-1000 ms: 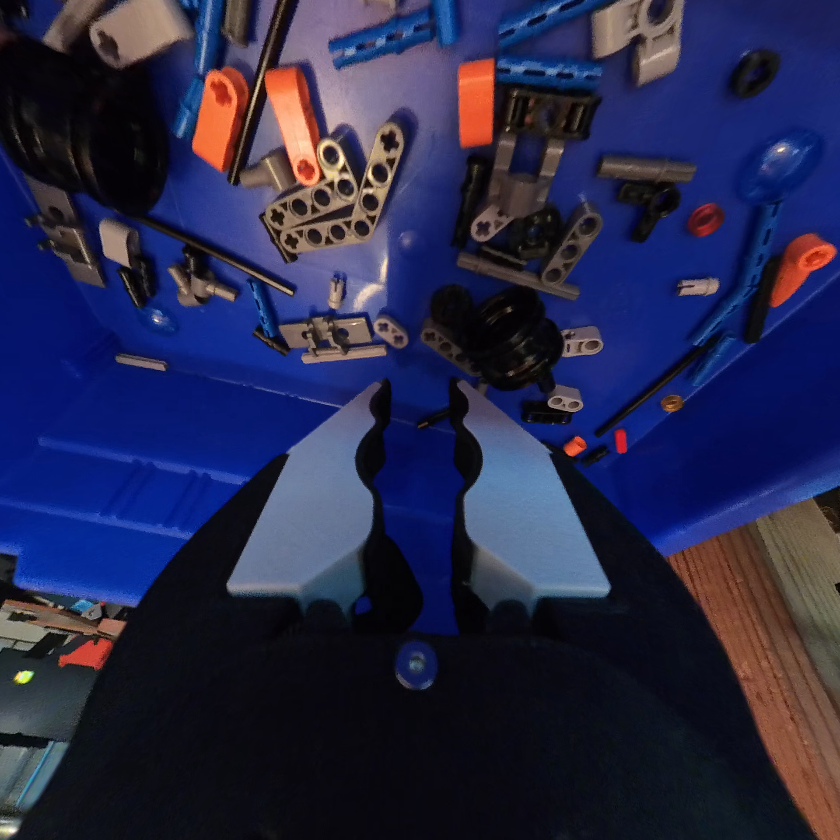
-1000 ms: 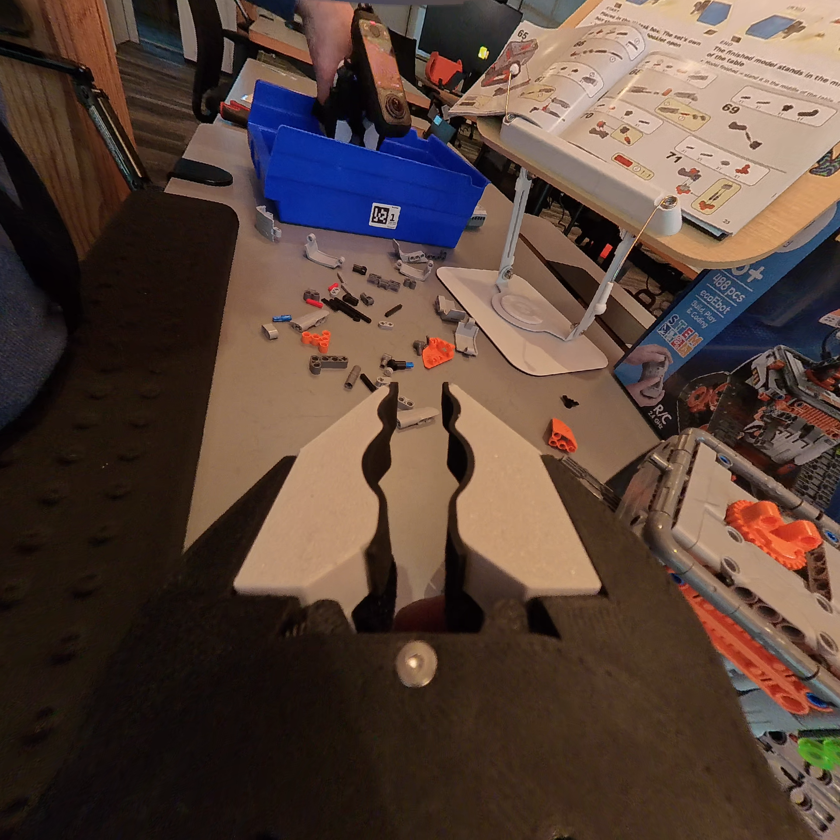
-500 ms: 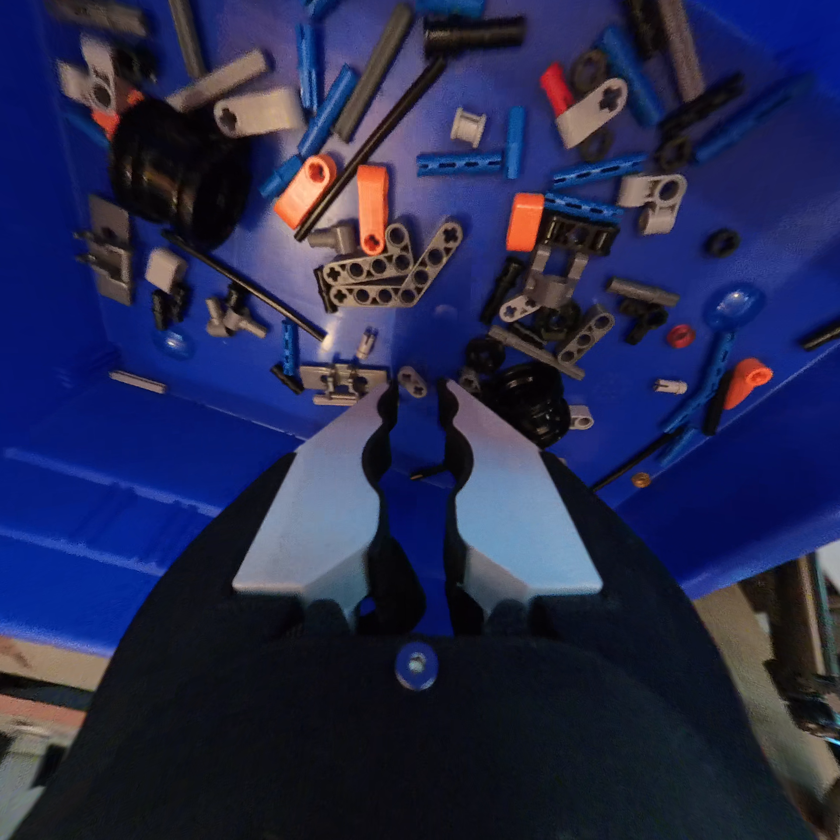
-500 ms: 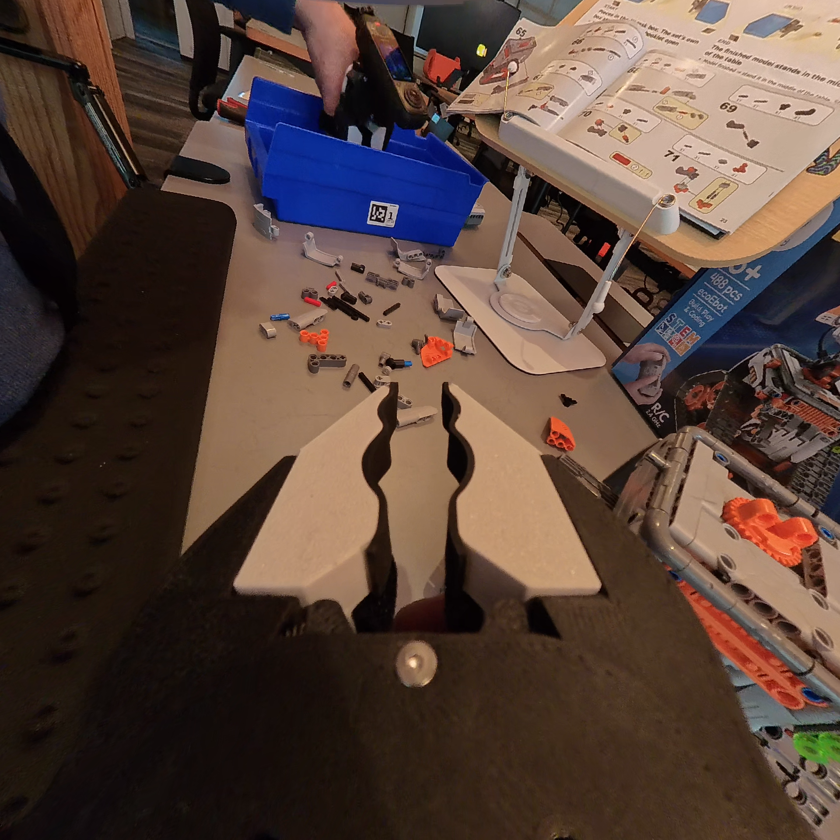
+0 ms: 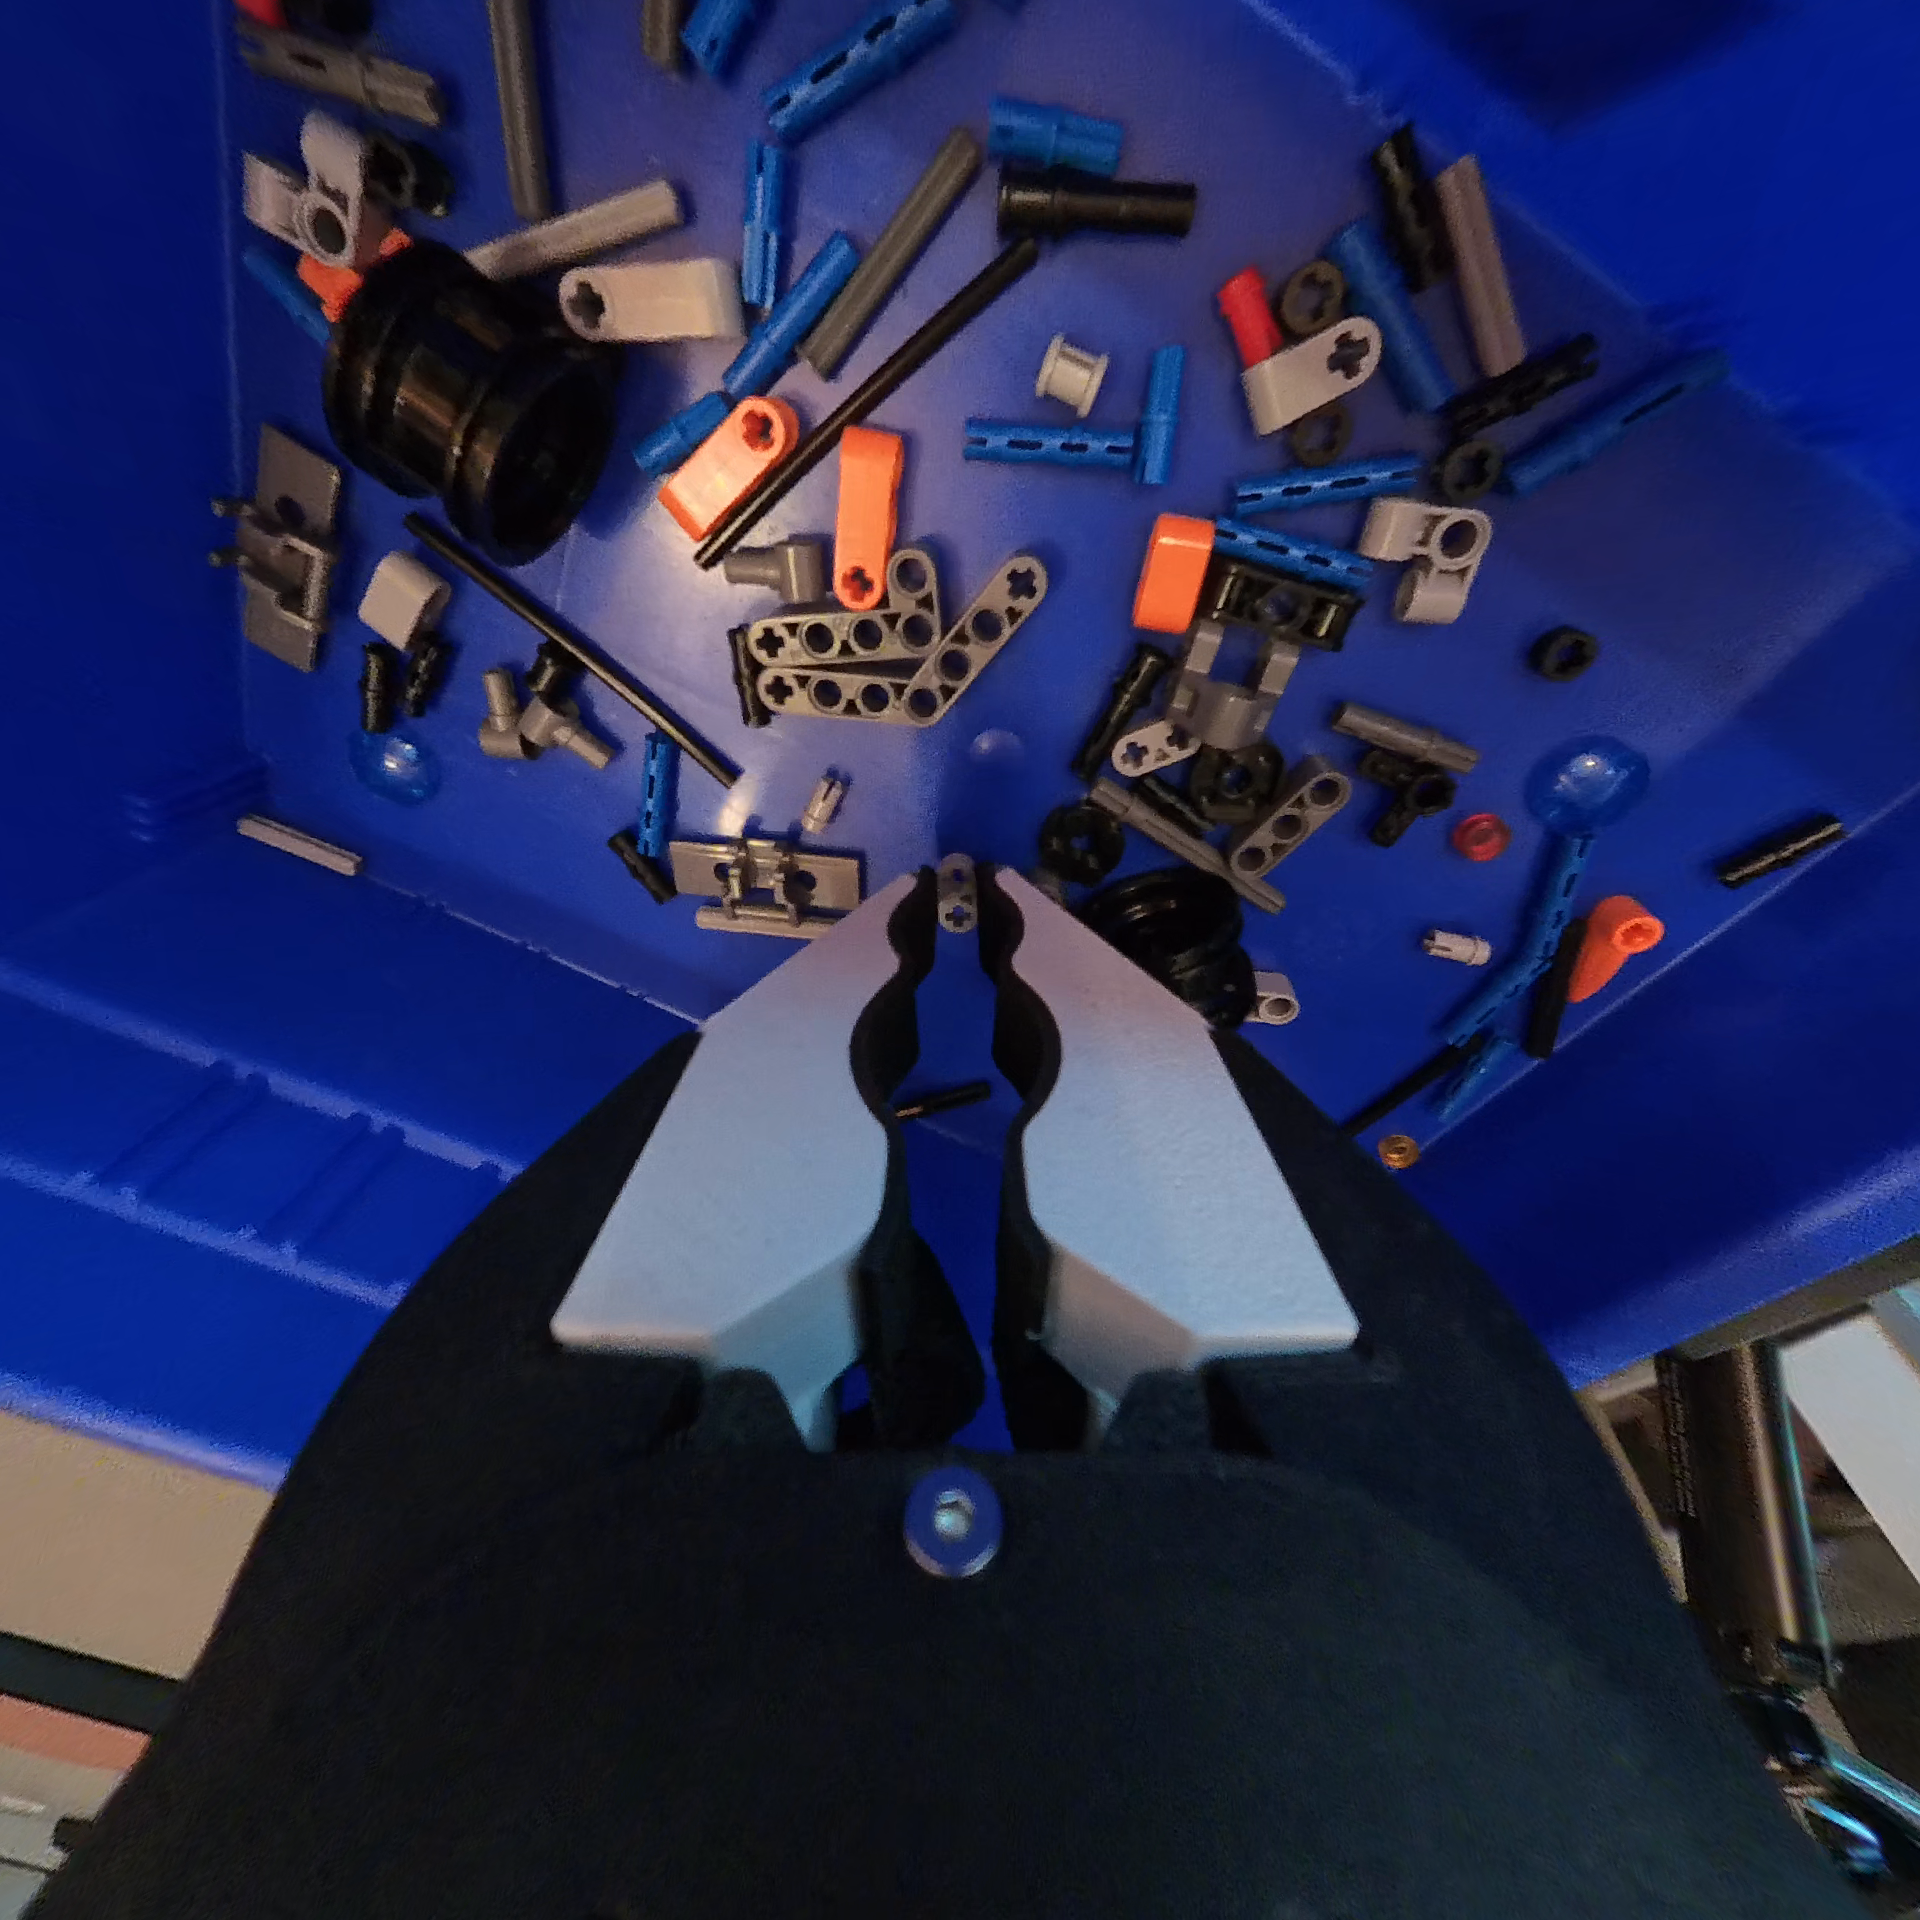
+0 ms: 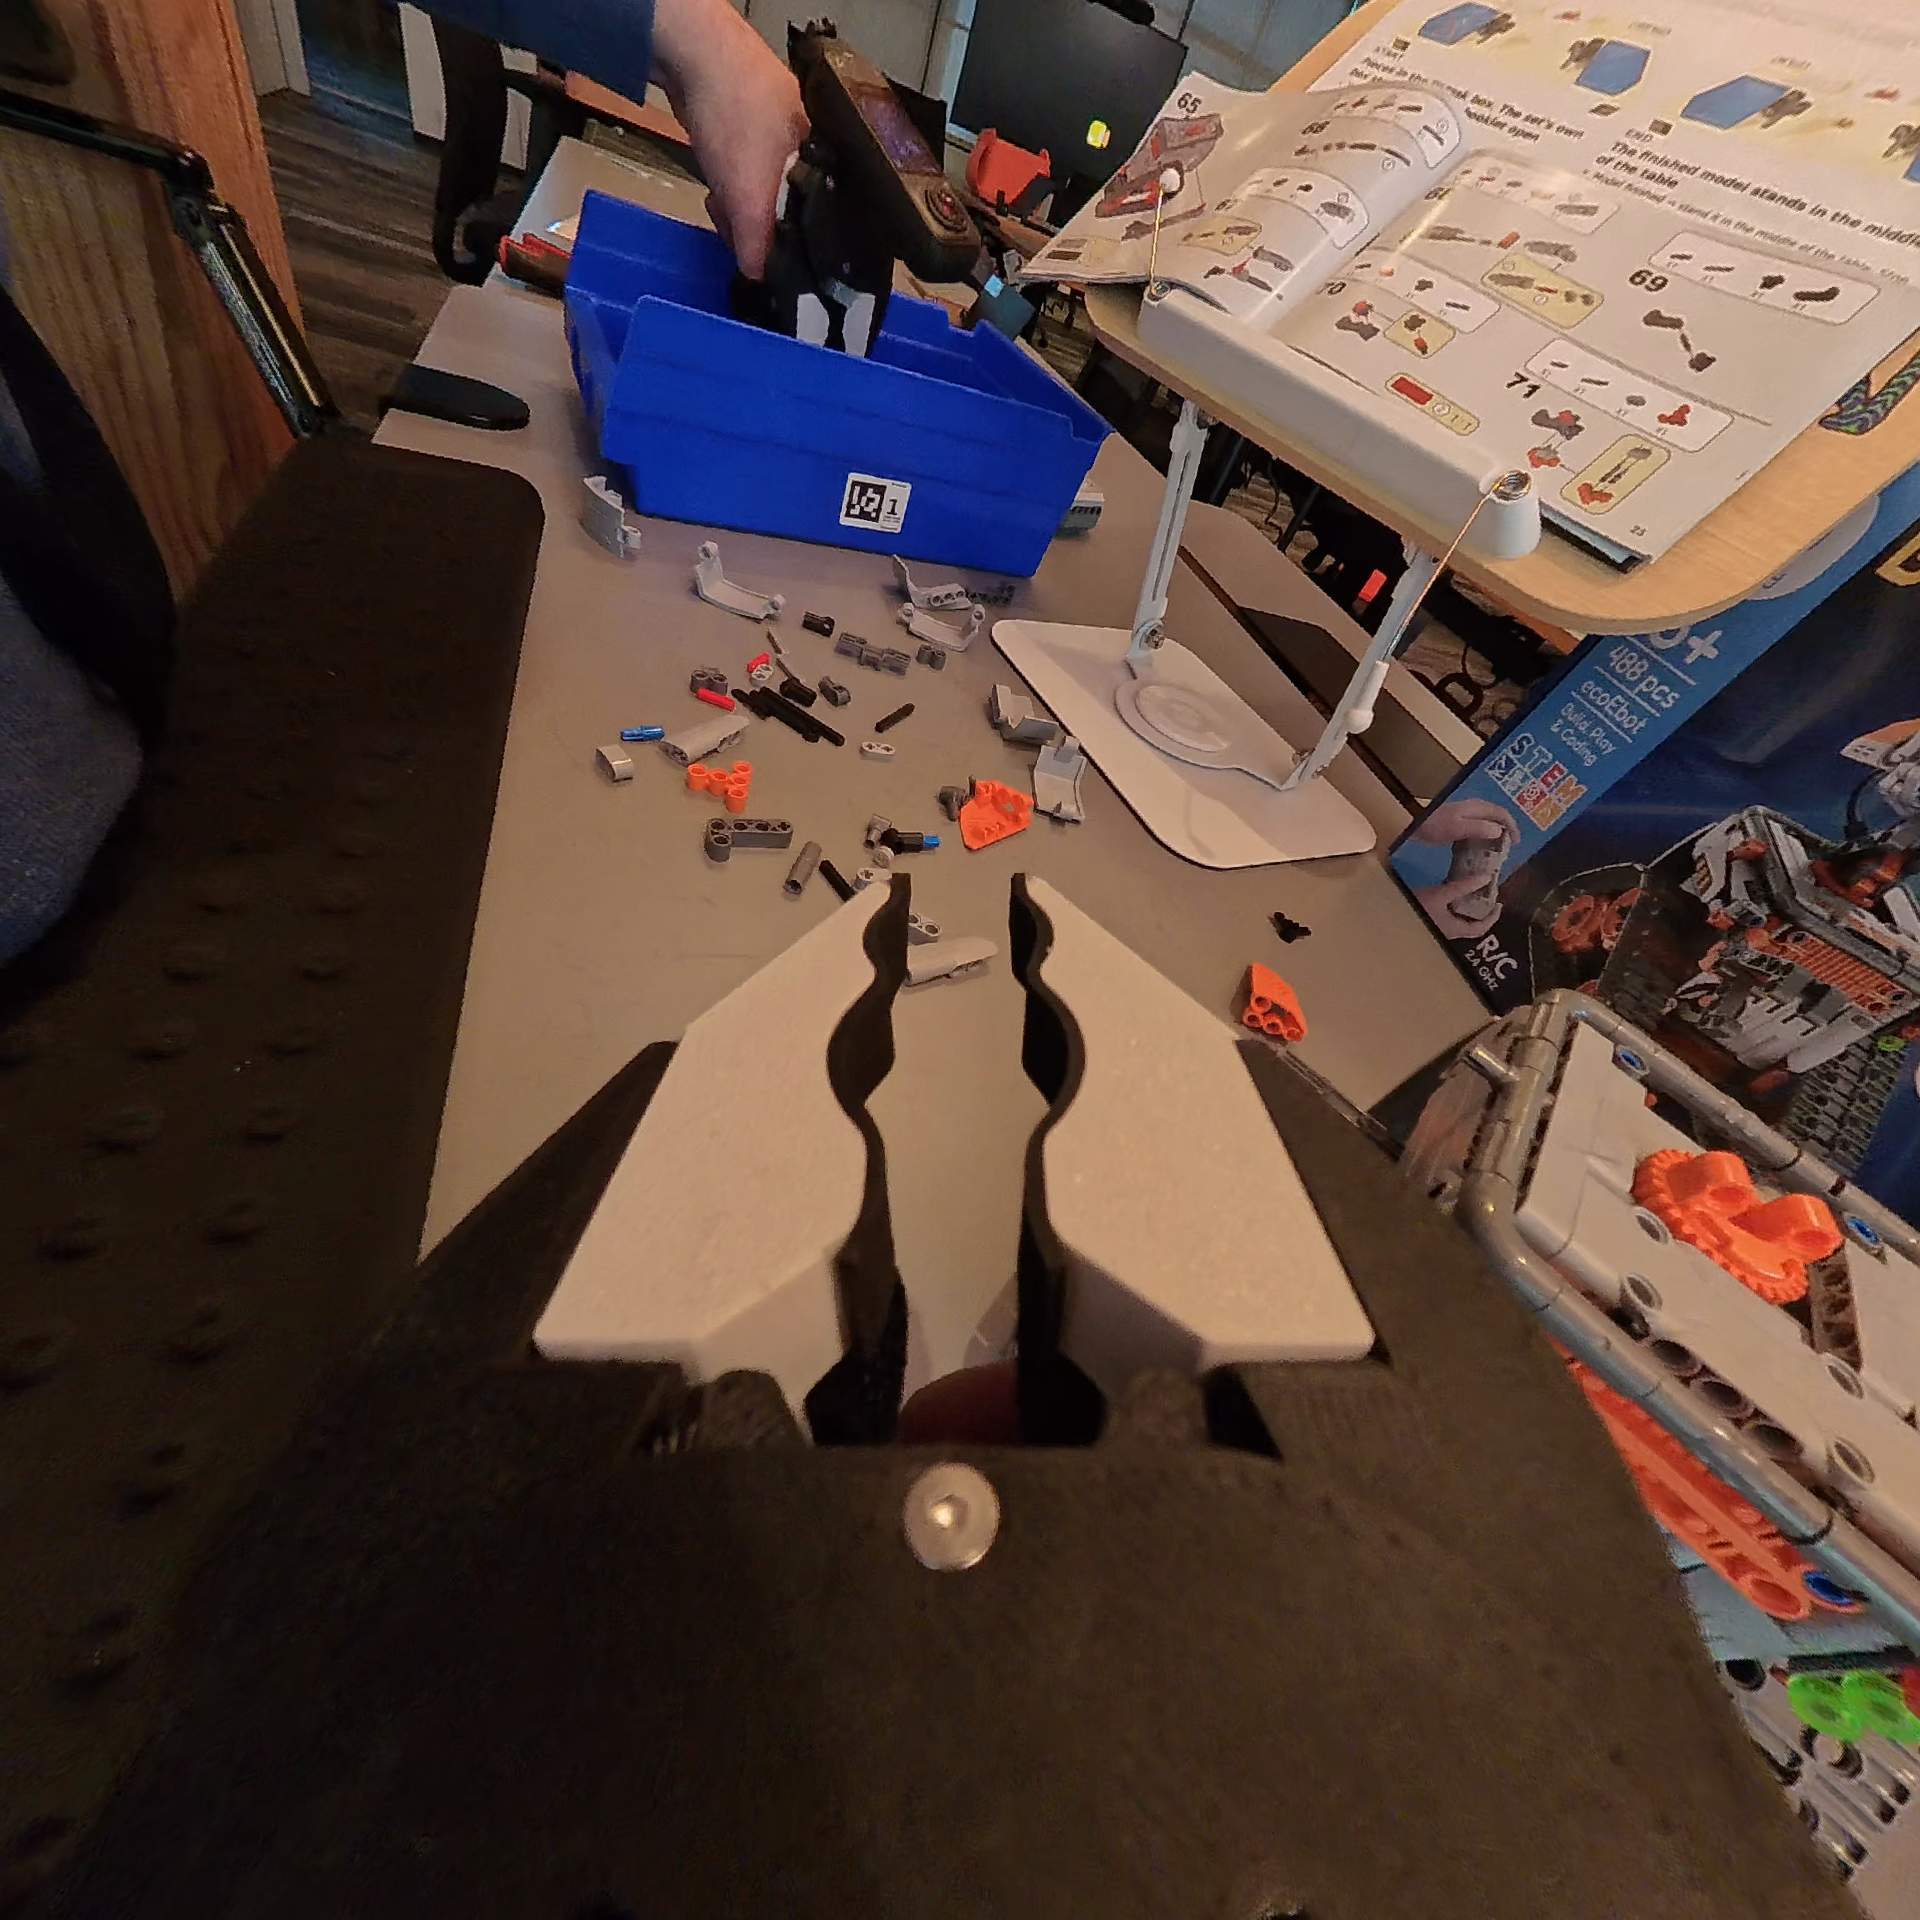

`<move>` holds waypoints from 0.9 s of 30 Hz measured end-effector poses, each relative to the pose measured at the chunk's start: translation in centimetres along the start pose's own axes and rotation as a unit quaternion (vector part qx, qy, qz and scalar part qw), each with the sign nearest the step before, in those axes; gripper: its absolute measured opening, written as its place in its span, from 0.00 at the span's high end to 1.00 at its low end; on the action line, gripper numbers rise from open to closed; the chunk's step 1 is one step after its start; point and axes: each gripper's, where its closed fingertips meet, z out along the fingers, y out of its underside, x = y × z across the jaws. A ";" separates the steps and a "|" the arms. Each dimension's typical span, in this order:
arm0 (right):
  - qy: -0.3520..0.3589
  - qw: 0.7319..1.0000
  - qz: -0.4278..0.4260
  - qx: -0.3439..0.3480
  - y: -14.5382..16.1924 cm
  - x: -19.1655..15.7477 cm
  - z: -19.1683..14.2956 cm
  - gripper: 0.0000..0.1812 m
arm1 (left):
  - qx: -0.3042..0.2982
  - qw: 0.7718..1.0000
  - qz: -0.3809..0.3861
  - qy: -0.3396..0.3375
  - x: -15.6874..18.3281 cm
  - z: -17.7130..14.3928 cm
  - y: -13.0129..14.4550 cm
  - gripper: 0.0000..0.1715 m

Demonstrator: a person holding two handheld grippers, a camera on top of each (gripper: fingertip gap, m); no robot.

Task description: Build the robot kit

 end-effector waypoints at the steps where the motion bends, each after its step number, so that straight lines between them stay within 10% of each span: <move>1: 0.000 1.000 -0.001 0.000 0.0 0.0 0.0 0.91 | 0.006 1.000 0.002 -0.005 0.0 -0.3 -0.2 0.97; 19: -0.001 1.000 -0.004 0.003 -0.2 -0.1 -0.1 0.91 | 0.046 0.999 -0.015 -0.019 -0.6 -3.2 0.0 0.97; 27: -0.001 1.000 -0.002 -0.002 0.0 0.0 0.1 0.91 | 0.165 0.982 0.083 -0.046 4.7 -11.3 -7.6 0.97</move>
